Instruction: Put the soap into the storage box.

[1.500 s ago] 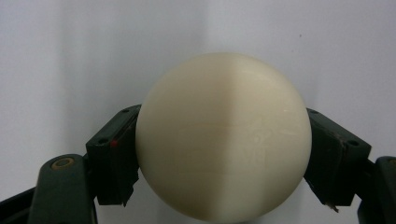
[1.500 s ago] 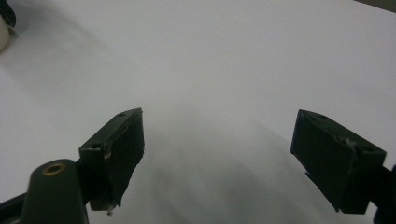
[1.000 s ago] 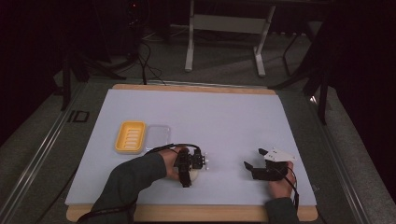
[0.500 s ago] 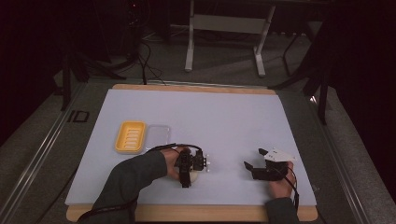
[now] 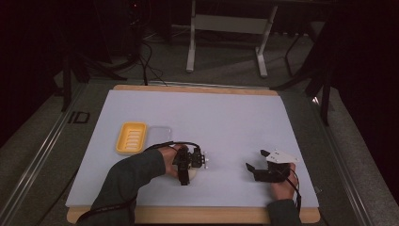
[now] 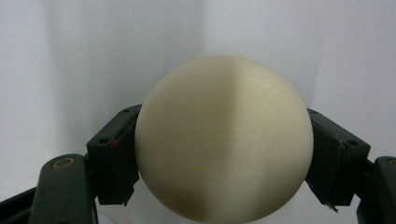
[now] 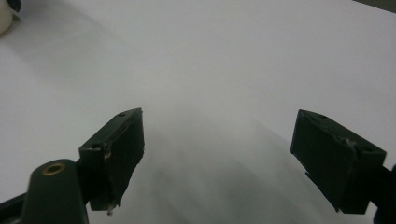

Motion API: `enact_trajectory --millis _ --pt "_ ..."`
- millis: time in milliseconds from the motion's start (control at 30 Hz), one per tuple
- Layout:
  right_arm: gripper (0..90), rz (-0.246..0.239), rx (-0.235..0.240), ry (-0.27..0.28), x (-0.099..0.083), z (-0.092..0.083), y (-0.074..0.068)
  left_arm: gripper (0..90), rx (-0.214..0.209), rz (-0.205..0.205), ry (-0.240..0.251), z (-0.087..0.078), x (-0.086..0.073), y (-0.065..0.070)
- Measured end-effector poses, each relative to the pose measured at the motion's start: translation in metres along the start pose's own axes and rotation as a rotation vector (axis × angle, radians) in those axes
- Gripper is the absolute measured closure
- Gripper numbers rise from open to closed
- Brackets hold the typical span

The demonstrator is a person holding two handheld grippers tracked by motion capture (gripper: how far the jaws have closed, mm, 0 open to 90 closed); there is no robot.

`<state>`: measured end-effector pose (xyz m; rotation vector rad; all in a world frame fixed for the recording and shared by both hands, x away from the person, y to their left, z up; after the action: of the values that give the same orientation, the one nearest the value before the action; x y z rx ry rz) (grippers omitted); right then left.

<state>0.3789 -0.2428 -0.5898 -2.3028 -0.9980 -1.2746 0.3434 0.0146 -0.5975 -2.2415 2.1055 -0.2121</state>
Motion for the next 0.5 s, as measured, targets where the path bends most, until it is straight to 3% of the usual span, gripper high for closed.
enact_trajectory --millis 233,500 --pt "17.0 0.001 0.000 0.000 0.000 0.000 0.000 22.9 0.022 -0.013 0.006 -0.007 -0.006 -0.008" --pt "17.0 0.001 0.000 0.000 0.000 0.000 0.000 22.9 0.020 -0.080 0.046 -0.016 -0.016 -0.022"
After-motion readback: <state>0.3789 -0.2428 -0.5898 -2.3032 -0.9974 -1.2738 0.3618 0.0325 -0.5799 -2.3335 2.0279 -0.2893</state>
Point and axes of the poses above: each handheld gripper's, and its own axes: z roughly forward along the jaws, x roughly out of its top, y roughly to its right, the point moved 10 cm from there along z, roughly forward along the jaws, and after that the axes turned 4 degrees about x, right-handed, at the moved point
